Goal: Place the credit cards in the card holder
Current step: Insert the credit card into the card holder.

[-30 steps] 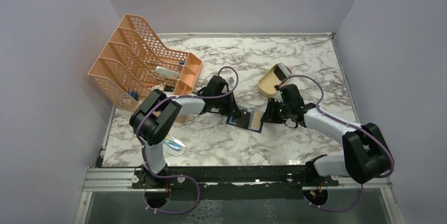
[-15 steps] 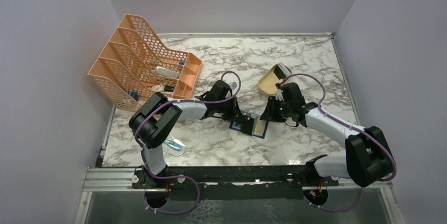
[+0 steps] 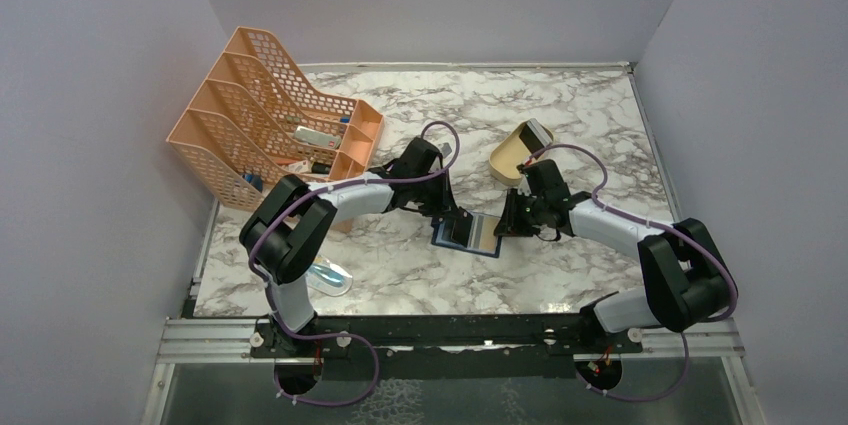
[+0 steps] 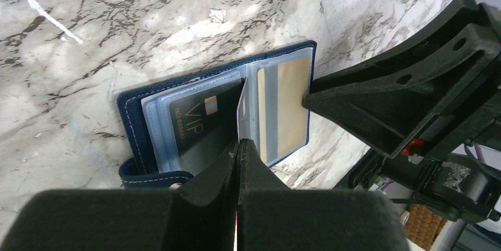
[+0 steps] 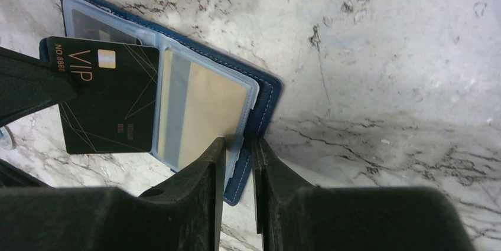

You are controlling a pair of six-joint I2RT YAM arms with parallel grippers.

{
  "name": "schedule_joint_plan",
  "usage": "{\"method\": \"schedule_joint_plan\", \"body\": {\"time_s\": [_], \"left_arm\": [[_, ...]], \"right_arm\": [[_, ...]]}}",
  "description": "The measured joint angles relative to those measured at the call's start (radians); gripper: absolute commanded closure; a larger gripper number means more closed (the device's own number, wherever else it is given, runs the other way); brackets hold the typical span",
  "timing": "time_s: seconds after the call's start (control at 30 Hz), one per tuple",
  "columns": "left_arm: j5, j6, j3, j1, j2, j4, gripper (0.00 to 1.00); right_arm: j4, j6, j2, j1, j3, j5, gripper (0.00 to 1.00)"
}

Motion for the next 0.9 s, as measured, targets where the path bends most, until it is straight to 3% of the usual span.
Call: {"method": "schedule_joint_plan", "body": {"time_s": [0.9], "left_arm": [[0.134, 0.019, 0.013, 0.041, 0.002, 0.021, 1.00]], "right_arm": [[0.026, -0.042, 0.026, 0.002, 0.019, 0.001, 0.81]]}}
